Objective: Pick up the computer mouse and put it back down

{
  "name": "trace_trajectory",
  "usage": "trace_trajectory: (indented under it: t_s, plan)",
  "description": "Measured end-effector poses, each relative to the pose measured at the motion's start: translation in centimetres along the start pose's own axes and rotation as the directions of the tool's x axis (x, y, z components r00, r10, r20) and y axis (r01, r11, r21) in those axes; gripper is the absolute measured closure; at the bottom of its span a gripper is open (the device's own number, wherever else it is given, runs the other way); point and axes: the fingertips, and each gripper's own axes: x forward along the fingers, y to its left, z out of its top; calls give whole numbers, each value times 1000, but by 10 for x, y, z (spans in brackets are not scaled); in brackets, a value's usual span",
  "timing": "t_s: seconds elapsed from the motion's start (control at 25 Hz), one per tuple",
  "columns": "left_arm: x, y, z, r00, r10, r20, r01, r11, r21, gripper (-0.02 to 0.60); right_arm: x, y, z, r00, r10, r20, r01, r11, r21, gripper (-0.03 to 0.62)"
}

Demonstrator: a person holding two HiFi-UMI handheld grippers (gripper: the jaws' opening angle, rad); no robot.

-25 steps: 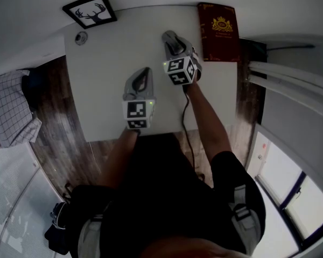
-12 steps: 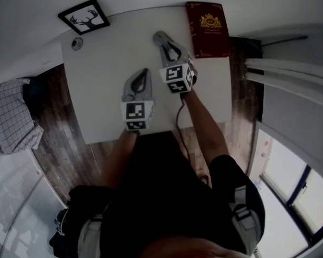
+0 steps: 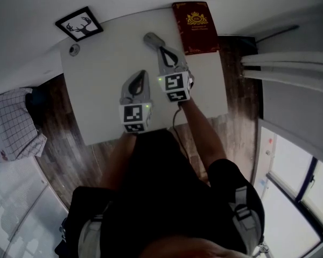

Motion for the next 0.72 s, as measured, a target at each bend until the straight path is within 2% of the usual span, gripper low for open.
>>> trace_trajectory:
  t_s: [0.36, 0.72]
  plan:
    - [-24, -30, 18, 999, -15, 49, 13, 999, 39, 581, -60, -2, 21, 996, -11, 88, 8, 999, 40, 580]
    - [-51, -65, 39, 993, -48, 112, 40, 997, 70, 581, -138, -1, 45, 978, -46, 203, 26, 995, 100, 580]
